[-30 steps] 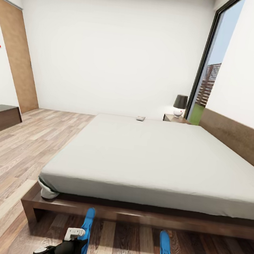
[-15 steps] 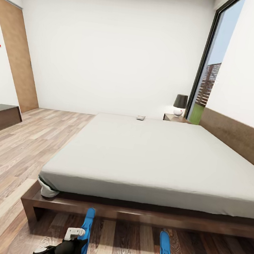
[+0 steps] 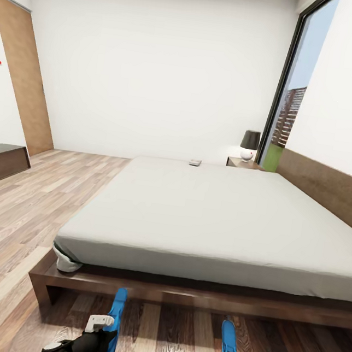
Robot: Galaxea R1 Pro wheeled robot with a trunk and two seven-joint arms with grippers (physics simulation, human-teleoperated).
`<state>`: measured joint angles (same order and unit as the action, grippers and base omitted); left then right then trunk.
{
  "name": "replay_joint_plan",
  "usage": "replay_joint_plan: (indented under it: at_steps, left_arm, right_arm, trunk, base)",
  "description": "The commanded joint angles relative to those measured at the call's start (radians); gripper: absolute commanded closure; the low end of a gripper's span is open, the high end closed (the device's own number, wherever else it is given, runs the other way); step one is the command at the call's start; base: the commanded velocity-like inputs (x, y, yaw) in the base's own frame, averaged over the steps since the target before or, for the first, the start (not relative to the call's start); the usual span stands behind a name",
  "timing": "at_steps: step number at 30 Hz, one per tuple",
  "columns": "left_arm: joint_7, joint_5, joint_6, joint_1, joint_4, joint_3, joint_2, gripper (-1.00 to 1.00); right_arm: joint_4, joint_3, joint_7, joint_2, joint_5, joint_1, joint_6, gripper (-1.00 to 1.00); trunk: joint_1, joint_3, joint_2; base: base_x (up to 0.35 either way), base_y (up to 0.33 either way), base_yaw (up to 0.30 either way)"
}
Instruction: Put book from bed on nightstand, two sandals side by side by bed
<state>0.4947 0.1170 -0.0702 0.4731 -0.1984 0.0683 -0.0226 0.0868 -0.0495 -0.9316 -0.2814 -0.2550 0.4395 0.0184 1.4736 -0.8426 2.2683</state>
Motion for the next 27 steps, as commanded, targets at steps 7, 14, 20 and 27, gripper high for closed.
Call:
replay_joint_plan:
  at_steps: [7, 14, 20, 27]
  left_arm:
    - [-0.236, 0.000, -0.003, 0.001, -0.002, 0.004, -0.008, 1.00]
    - [-0.309, -0.002, 0.000, 0.001, -0.004, 0.002, -0.007, 1.00]
    - [-0.329, -0.003, 0.003, 0.001, -0.004, 0.002, -0.008, 1.00]
    - [-0.438, -0.003, 0.005, 0.001, -0.005, 0.003, -0.012, 1.00]
  right_arm:
    - [-0.001, -0.008, -0.010, -0.048, 0.002, 0.001, -0.001, 1.00]
    - [-0.001, -0.009, -0.017, -0.124, 0.000, 0.001, -0.011, 1.00]
    - [-0.001, -0.009, -0.022, -0.196, -0.054, 0.001, -0.016, 1.00]
    - [-0.002, -0.009, -0.070, -0.211, -0.132, 0.001, -0.017, 1.00]
  trunk:
    - [0.023, -0.020, 0.043]
    - [0.031, -0.026, 0.057]
    - [0.054, -0.045, 0.099]
    - [0.080, -0.067, 0.148]
  base:
    - [0.000, 0.000, 0.000]
    - [0.000, 0.000, 0.000]
    - [0.000, 0.000, 0.000]
    - [0.000, 0.000, 0.000]
